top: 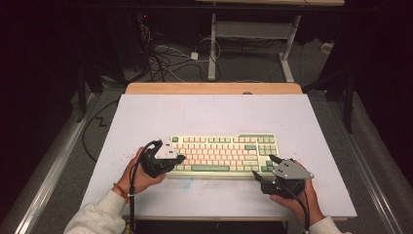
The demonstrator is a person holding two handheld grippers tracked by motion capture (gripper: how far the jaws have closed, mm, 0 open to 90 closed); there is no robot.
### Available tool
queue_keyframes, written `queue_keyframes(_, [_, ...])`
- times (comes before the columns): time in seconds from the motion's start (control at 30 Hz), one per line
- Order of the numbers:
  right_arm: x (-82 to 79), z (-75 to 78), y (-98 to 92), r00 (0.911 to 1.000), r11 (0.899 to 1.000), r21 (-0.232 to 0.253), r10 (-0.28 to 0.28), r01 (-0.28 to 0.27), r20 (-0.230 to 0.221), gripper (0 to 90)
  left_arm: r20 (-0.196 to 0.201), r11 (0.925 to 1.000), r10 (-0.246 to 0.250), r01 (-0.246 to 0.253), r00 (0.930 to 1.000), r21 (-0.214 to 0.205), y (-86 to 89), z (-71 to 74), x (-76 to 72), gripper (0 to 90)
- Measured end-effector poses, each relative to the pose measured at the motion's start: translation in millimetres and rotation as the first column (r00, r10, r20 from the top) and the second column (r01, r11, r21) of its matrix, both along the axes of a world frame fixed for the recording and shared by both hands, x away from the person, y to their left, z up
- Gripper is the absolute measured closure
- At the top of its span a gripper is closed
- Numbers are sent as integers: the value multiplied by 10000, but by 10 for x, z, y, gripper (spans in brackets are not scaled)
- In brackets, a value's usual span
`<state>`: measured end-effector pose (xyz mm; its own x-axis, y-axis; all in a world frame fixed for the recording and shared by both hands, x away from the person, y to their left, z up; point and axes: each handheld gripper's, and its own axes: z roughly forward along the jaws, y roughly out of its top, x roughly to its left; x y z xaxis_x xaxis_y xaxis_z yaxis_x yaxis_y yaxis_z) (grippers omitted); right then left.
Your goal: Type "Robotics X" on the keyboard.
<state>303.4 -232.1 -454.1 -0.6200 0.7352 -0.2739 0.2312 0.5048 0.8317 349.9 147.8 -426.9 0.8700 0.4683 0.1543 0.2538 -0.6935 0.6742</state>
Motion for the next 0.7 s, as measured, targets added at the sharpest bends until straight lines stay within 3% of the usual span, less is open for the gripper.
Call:
queue_keyframes(0.2, [7, -9, 5, 10000, 10000, -69, 20, -20, -24, 252, -47, 9998, -201, 201, 9998, 1, -152, 5, 88, 879])
queue_keyframes(0.7, [39, -52, 8, 9997, 9995, -324, -16, 8, -237, 254, -388, 9970, -612, 629, 9974, 447, -424, -109, 223, 879])
